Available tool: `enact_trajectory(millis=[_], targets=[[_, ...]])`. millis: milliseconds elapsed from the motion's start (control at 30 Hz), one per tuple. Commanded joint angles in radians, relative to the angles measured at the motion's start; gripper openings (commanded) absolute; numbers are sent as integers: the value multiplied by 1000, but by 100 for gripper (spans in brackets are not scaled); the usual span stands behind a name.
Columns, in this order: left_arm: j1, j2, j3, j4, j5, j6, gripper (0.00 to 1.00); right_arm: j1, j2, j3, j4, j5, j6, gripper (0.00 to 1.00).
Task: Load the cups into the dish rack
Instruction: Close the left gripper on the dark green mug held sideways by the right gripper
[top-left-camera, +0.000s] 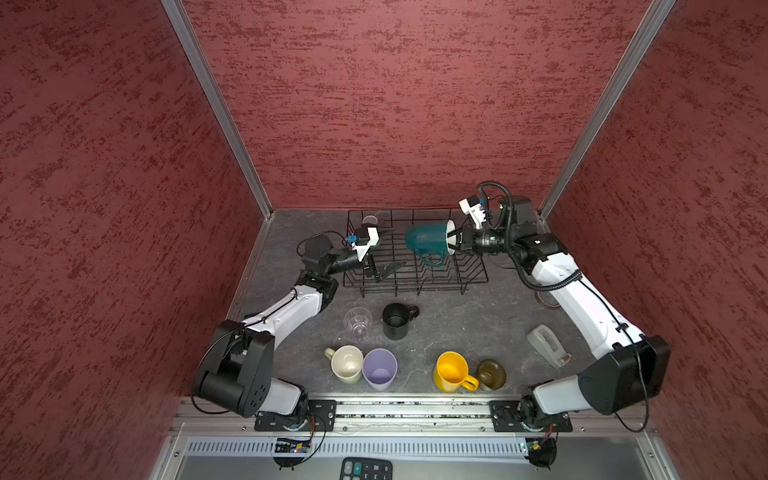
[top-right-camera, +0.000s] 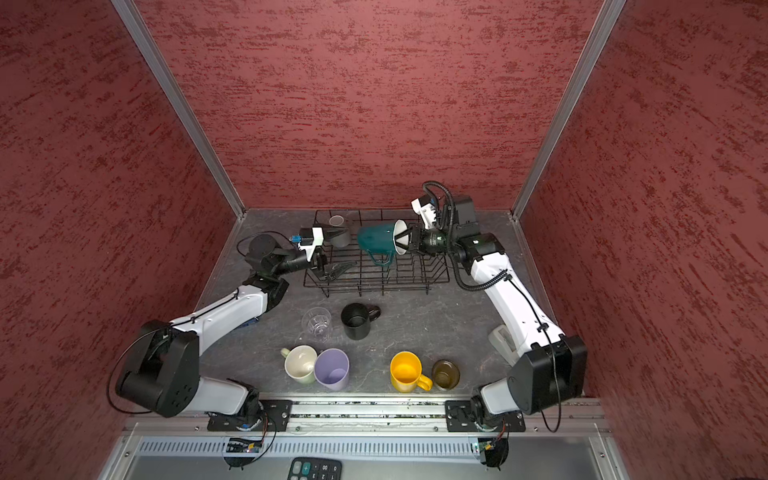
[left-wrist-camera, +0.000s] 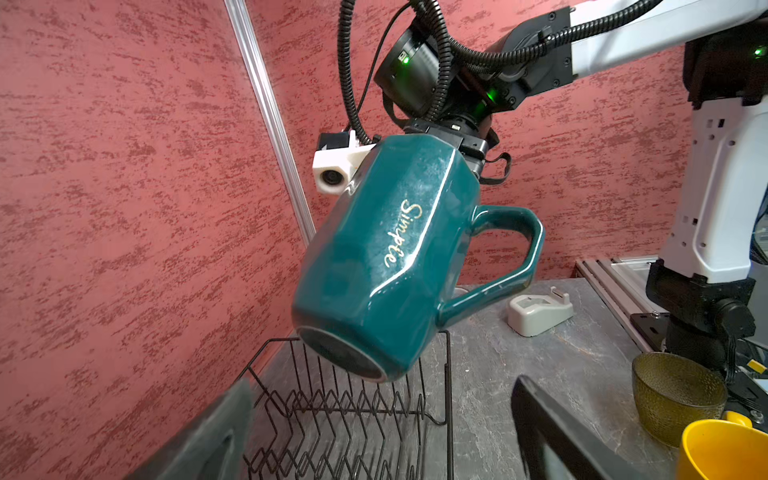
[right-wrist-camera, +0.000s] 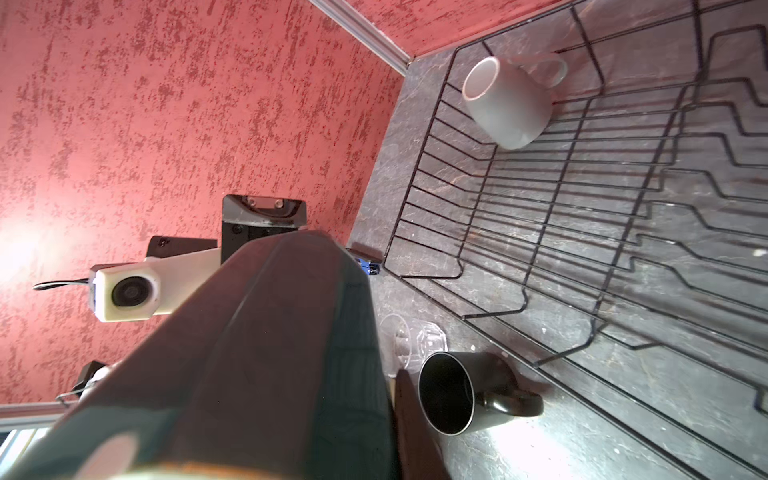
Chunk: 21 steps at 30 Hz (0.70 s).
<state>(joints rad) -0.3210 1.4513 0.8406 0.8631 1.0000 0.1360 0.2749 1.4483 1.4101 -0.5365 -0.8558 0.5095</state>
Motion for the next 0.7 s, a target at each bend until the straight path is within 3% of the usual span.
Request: enact_trajectory(millis=[0, 667], targets=[[-10, 28, 38, 88, 36, -3, 97, -3, -11, 17, 65, -97, 12, 0], [-69, 115, 89, 138, 55, -21, 99, 53, -1, -42, 200, -164, 122, 0]])
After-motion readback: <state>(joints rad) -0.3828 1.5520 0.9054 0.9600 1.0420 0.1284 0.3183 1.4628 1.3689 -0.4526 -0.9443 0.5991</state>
